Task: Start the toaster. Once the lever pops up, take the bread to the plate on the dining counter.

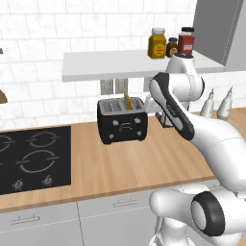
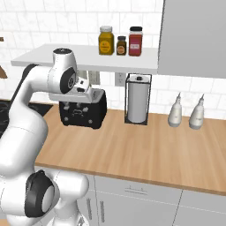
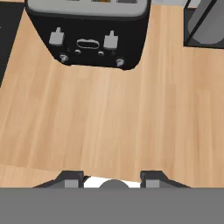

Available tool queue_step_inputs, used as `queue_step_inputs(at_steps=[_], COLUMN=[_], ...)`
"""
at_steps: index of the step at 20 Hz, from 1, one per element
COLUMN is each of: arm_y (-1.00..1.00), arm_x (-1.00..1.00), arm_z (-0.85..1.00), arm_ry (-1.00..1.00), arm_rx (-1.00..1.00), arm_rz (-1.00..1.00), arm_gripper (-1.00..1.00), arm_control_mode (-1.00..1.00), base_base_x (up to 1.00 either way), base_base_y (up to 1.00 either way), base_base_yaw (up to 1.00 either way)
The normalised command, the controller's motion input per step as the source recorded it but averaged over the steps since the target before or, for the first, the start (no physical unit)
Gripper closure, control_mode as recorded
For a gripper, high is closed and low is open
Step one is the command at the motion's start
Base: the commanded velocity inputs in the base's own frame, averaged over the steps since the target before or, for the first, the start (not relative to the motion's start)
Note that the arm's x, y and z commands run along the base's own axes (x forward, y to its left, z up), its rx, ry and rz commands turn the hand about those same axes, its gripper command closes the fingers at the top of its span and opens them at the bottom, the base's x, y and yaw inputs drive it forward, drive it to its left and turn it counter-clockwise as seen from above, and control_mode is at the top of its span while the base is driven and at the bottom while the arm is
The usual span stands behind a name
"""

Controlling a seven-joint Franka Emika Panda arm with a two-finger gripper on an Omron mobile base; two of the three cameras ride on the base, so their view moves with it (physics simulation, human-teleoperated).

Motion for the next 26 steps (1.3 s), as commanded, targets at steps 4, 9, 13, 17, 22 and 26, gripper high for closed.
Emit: queue_step_inputs(at_steps=[4, 9, 13, 17, 22, 26], arm_y=[-0.03, -0.01, 0.0, -0.06, 0.0, 0.0], arm_x=[-0.01, 0.17, 0.21, 0.23, 0.36, 0.45], arm_z=[0.0, 0.0, 0.09, -0.08, -0.31, -0.36], arm_ry=[0.0, -0.16, -0.33, -0.04, -0.05, -0.04], arm_rx=[0.0, 0.01, 0.02, 0.0, 0.0, 0.0], arm_rz=[0.0, 0.0, 0.0, -0.03, -0.01, 0.0], arm_gripper=[-1.0, -1.0, -1.0, -1.0, -1.0, -1.0], arm_control_mode=[-1.0, -1.0, -1.0, -1.0, -1.0, -1.0], base_base_x=[0.0, 0.0, 0.0, 0.0, 0.0, 0.0], base_base_y=[0.0, 0.0, 0.0, 0.0, 0.0, 0.0], base_base_yaw=[0.0, 0.0, 0.0, 0.0, 0.0, 0.0])
